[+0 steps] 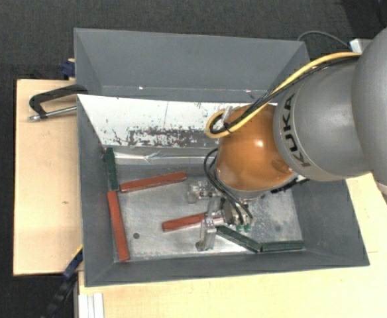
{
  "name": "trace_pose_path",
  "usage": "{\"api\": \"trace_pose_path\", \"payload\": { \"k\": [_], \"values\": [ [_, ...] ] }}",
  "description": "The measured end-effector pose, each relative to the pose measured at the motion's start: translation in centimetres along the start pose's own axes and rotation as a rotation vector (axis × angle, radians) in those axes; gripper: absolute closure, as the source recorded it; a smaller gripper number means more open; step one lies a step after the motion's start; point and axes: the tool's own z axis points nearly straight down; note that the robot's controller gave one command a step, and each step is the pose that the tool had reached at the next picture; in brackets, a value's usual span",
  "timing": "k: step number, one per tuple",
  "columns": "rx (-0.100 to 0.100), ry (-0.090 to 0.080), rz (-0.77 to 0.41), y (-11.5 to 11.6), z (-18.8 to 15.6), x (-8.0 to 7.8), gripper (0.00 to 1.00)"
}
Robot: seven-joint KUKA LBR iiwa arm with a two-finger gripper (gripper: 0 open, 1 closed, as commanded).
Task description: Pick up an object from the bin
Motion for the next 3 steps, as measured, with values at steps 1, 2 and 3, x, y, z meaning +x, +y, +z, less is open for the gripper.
{"api": "trace_pose_path", "payload": {
  "k": [1, 2, 3],
  "values": [
    [-0.001, -0.016, -0.075, 0.4, -6.4, 0.1, 0.00],
    [0.000, -0.005, -0.059, 0.2, 2.9, 0.5, 0.00],
    [-0.001, -0.006, -0.083, 1.1, 3.0, 0.6, 1.00]
  ]
}}
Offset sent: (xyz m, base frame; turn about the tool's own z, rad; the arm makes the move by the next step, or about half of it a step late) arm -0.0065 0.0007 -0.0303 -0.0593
